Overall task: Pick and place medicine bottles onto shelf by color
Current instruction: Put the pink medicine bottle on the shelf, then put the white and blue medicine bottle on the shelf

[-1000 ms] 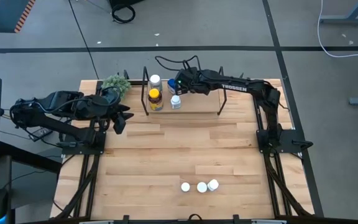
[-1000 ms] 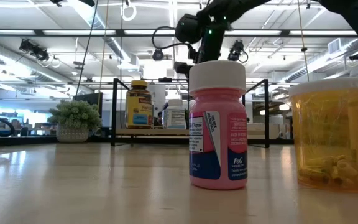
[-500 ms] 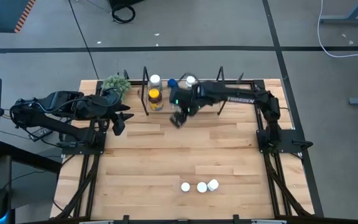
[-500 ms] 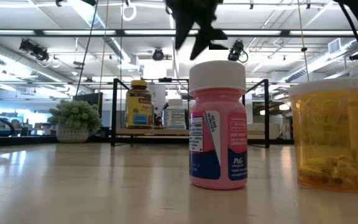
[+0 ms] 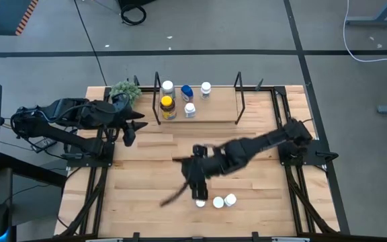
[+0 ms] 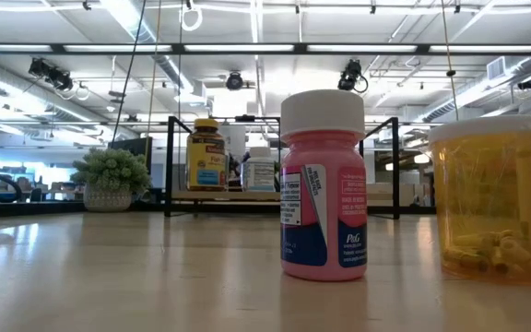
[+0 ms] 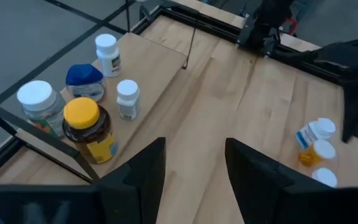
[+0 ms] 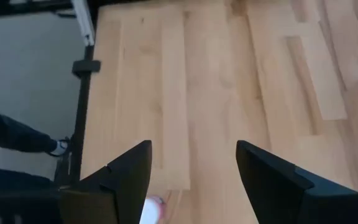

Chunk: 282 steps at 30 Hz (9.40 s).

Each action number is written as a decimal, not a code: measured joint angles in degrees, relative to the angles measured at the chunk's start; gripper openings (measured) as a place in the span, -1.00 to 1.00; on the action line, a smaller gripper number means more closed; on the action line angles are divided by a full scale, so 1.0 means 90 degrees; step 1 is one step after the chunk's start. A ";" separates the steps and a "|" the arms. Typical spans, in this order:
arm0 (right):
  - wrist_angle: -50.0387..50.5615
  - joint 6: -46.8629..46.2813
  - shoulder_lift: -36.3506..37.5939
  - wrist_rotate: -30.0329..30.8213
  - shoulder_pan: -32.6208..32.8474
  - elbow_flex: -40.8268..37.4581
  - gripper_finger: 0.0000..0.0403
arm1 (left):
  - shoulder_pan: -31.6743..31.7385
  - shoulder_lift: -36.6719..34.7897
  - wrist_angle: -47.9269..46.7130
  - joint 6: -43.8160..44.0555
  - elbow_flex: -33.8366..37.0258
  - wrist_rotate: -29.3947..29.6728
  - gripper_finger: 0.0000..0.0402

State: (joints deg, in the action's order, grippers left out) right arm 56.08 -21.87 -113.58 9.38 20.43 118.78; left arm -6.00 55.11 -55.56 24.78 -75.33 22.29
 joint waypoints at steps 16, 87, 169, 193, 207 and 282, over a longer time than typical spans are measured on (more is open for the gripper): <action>-0.0214 -0.1194 -0.1370 0.0491 0.0935 -0.0032 0.38 | -0.0567 0.0001 0.0159 0.0329 0.0000 -0.0608 -0.14; 0.0227 -0.1582 -0.1880 0.0335 0.1185 -0.0641 -0.10 | -0.2282 0.0794 -0.0191 0.1679 -0.0001 0.0045 -0.14; -0.1072 0.2828 0.1152 -0.0832 -0.5046 -0.3385 -0.09 | -0.1168 -0.0462 -0.1133 0.1871 -0.0002 0.2136 -0.14; -0.1053 0.3519 0.0918 -0.1019 -0.4963 -0.3388 0.00 | -0.1100 -0.0124 -0.0620 0.1956 0.0000 0.2250 -0.14; -0.1282 0.3502 0.0918 -0.1046 -0.5006 -0.3388 0.05 | -0.1103 -0.0124 -0.0618 0.1961 0.0000 0.2241 -0.14; 0.0713 -0.3133 0.1059 -0.0134 0.2263 -0.3054 0.54 | -0.1110 -0.0075 -0.0563 0.1597 0.0000 0.0931 -0.14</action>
State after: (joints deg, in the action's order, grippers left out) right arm 62.50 -50.07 -104.05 8.17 40.80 91.30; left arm -15.99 54.43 -60.62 39.15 -75.33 30.67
